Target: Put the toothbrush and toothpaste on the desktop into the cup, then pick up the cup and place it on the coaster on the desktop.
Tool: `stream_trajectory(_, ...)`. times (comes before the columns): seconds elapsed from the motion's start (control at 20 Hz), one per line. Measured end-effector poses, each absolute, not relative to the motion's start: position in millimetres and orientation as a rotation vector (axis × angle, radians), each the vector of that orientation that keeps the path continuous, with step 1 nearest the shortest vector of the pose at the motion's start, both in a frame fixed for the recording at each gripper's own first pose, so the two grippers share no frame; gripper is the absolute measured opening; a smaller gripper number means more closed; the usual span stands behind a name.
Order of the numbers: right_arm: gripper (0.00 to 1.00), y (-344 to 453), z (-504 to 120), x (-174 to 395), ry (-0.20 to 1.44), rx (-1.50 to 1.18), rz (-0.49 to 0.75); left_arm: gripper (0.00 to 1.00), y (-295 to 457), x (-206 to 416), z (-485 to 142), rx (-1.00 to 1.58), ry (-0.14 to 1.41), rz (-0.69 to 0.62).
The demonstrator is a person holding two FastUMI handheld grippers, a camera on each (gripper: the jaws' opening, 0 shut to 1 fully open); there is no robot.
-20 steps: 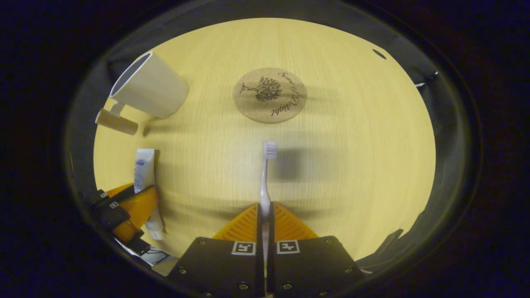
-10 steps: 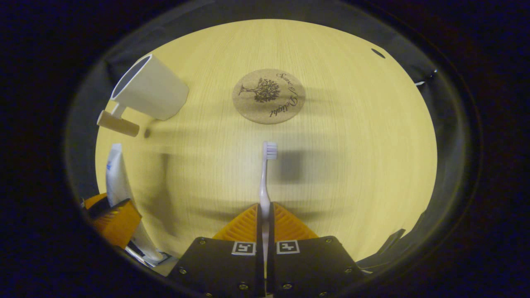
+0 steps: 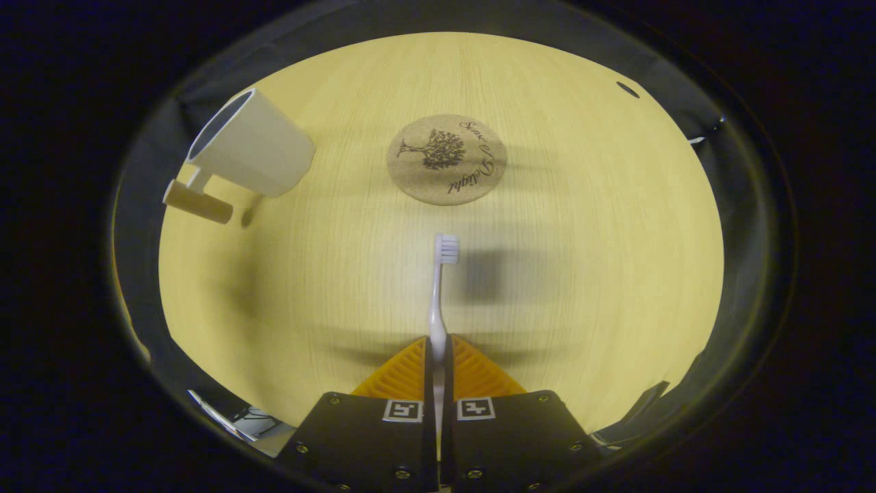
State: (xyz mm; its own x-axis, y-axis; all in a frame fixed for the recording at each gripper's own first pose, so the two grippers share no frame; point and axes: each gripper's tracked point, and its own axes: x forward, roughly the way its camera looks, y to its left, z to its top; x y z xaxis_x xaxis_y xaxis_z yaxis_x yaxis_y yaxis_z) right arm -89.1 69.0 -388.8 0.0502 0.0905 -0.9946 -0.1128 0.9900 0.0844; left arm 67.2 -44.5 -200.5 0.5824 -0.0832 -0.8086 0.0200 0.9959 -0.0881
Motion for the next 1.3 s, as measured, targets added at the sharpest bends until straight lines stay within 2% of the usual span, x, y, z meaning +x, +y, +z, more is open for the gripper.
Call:
stream_trajectory(0.6,0.04,69,-388,-89,1.487,-0.031,0.179,0.26,-23,195,-194,-0.028,0.743,-0.054)
stream_trajectory(0.85,0.04,68,-389,-90,1.483,-0.027,0.193,0.25,-14,214,-221,-0.023,0.641,-0.018)
stream_trajectory(1.1,0.04,68,-389,-90,1.49,-0.02,0.201,0.27,-5,206,-242,-0.043,0.623,0.028)
stream_trajectory(1.15,0.04,68,-389,-90,1.492,-0.018,0.201,0.28,-7,204,-245,-0.054,0.623,0.021)
stream_trajectory(1.3,0.04,68,-389,-90,1.493,-0.016,0.201,0.42,-9,197,-243,-0.054,0.607,0.018)
